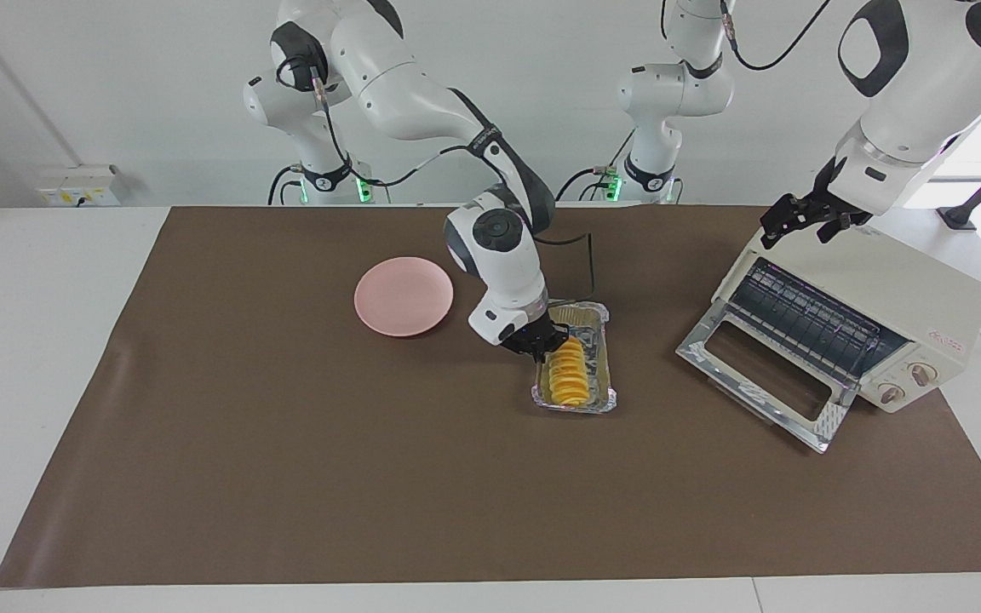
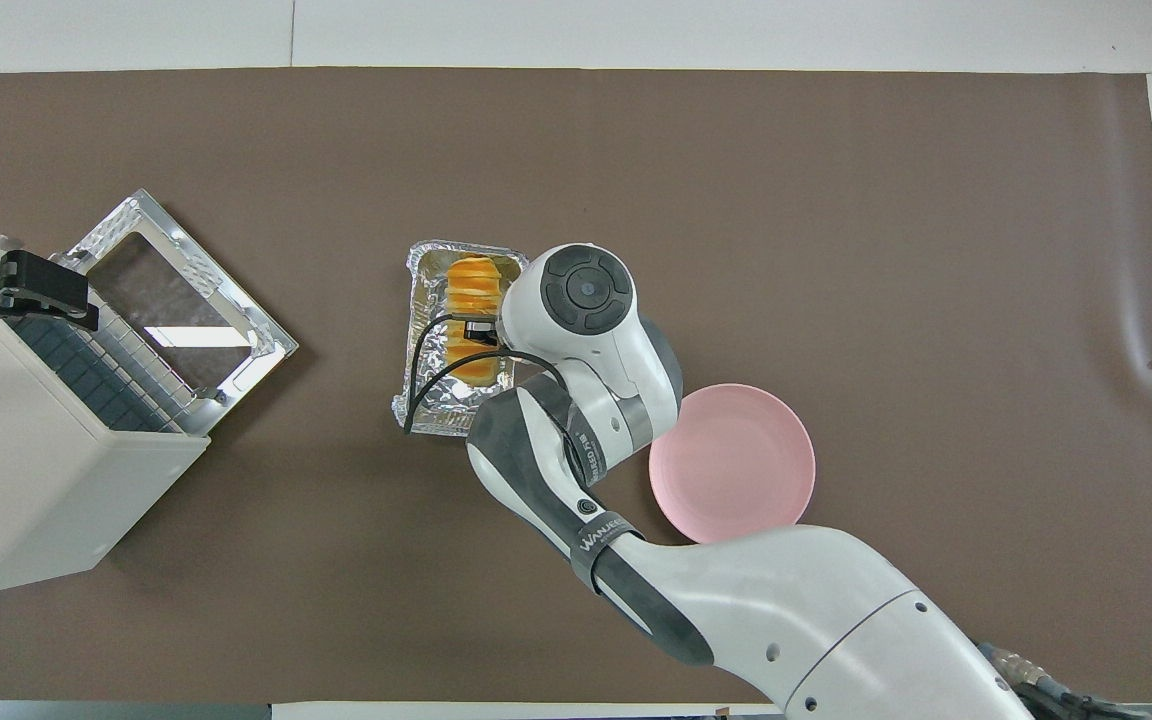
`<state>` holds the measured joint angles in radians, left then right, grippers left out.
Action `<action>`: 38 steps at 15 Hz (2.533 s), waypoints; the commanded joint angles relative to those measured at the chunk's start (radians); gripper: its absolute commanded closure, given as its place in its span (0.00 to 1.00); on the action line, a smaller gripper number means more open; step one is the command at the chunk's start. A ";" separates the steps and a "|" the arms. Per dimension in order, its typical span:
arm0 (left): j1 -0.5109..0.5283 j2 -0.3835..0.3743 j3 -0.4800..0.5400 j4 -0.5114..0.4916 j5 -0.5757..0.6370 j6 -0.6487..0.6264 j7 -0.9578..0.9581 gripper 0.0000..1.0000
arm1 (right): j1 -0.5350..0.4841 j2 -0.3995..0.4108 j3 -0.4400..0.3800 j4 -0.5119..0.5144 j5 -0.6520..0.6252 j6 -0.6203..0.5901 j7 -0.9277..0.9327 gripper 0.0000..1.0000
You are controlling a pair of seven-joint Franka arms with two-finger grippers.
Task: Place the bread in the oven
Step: 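Push the foil tray toward the toaster oven with the right gripper, then grasp the foil tray with the left gripper while the right gripper withdraws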
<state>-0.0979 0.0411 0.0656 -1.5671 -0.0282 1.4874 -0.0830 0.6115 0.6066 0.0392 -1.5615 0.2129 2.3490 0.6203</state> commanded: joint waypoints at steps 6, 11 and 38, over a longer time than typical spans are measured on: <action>-0.091 0.003 -0.003 -0.005 -0.013 0.085 -0.009 0.00 | -0.047 -0.038 -0.005 0.101 0.045 -0.124 0.061 0.00; -0.177 0.017 -0.006 -0.065 -0.015 0.195 -0.035 0.00 | -0.182 -0.128 -0.013 0.161 0.072 -0.293 0.032 0.00; -0.614 0.422 0.000 -0.131 -0.033 0.600 -0.537 1.00 | -0.650 -0.706 -0.018 -0.178 -0.230 -0.815 -0.797 0.00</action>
<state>-0.6981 0.4712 0.0495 -1.6820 -0.0557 2.0819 -0.5898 -0.0200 -0.0216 0.0062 -1.6445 0.0013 1.5153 -0.1798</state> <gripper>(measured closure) 0.515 0.000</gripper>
